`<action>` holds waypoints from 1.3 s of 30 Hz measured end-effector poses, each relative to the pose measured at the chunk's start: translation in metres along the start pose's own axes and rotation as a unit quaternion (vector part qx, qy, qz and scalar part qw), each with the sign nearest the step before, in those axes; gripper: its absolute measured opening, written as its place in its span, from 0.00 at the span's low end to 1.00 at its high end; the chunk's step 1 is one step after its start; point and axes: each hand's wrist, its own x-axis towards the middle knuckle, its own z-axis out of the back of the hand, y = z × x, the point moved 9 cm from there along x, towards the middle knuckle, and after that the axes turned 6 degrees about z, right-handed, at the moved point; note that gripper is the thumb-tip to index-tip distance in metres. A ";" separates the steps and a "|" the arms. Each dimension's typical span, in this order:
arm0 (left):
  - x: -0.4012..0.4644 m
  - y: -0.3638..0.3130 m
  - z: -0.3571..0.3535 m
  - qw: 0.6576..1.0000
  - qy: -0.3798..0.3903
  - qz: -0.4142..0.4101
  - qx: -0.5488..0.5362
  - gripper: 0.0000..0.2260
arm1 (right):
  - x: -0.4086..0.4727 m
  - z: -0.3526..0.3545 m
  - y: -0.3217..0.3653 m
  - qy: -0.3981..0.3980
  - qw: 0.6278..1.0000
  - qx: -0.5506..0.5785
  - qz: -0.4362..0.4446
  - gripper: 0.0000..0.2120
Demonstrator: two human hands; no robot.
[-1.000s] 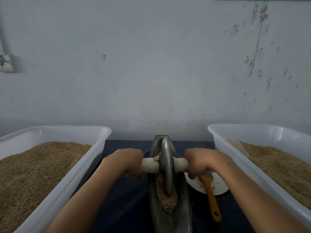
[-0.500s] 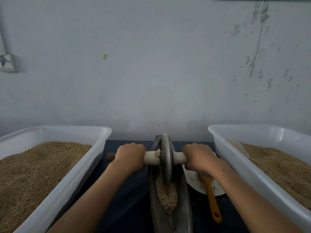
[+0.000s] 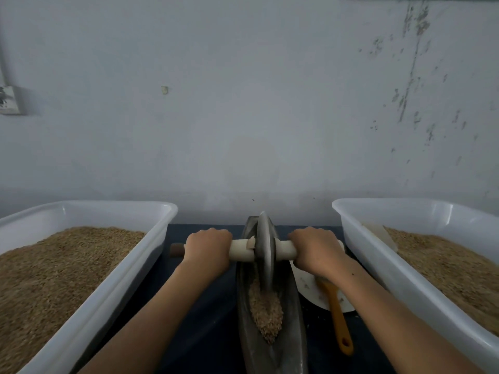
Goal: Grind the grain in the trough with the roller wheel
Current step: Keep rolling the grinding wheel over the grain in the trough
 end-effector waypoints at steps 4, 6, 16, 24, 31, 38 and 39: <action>-0.001 -0.001 0.002 1.000 -0.018 -0.012 -0.009 0.12 | 0.000 0.001 0.001 -0.005 1.000 0.001 0.003 0.10; 0.000 0.000 -0.004 0.999 0.023 -0.024 -0.001 0.14 | -0.002 -0.004 0.002 0.049 0.999 0.002 0.009 0.12; -0.004 0.003 -0.016 0.991 0.133 -0.019 0.011 0.20 | -0.005 -0.020 0.000 0.165 0.984 0.060 0.018 0.15; 0.001 0.001 -0.002 1.000 0.014 -0.002 0.009 0.14 | 0.000 0.000 0.001 0.010 1.000 0.007 0.013 0.10; -0.007 0.002 -0.017 0.988 0.147 -0.039 0.014 0.22 | -0.011 -0.017 0.002 0.163 0.985 0.057 0.024 0.19; -0.002 0.002 -0.014 0.994 0.102 -0.028 0.007 0.19 | -0.007 -0.014 0.001 0.128 0.990 0.051 0.018 0.16; -0.001 0.001 -0.012 0.997 0.077 -0.024 0.004 0.17 | -0.005 -0.010 0.001 0.104 0.994 0.039 0.016 0.15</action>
